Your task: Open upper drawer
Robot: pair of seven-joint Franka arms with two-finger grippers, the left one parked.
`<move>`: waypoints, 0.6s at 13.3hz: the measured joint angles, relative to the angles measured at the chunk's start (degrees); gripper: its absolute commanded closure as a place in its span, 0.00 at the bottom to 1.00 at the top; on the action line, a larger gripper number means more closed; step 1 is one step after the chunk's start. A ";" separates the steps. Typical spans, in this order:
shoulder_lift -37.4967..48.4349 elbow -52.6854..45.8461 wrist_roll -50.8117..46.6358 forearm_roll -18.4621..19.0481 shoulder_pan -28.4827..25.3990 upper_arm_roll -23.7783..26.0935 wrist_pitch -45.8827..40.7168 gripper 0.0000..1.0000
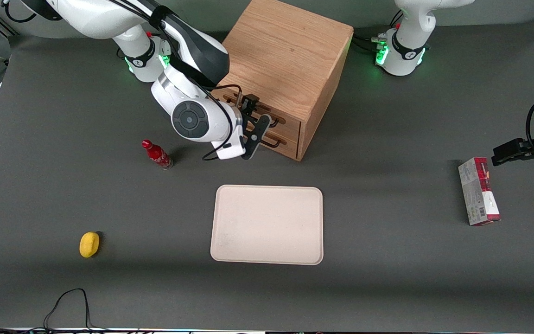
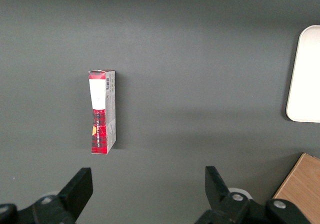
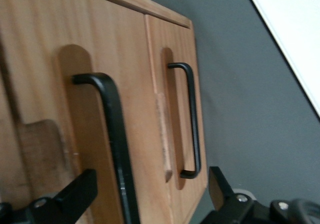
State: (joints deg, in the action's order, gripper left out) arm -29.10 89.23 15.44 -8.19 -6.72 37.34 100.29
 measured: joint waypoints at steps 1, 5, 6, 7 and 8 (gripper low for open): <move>-0.30 0.06 0.06 1.22 0.00 -0.03 0.03 0.00; -2.08 0.05 1.15 3.30 -0.04 -0.02 0.63 0.00; -2.14 -0.14 1.28 3.92 -0.03 -0.02 0.74 0.00; -2.27 -0.63 1.28 5.50 0.00 -0.08 1.18 0.00; -2.74 -1.63 1.28 7.61 0.05 -0.24 1.71 0.00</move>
State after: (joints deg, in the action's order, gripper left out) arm -31.84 87.60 16.73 -0.58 -6.67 37.10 102.00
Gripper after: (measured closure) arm 0.000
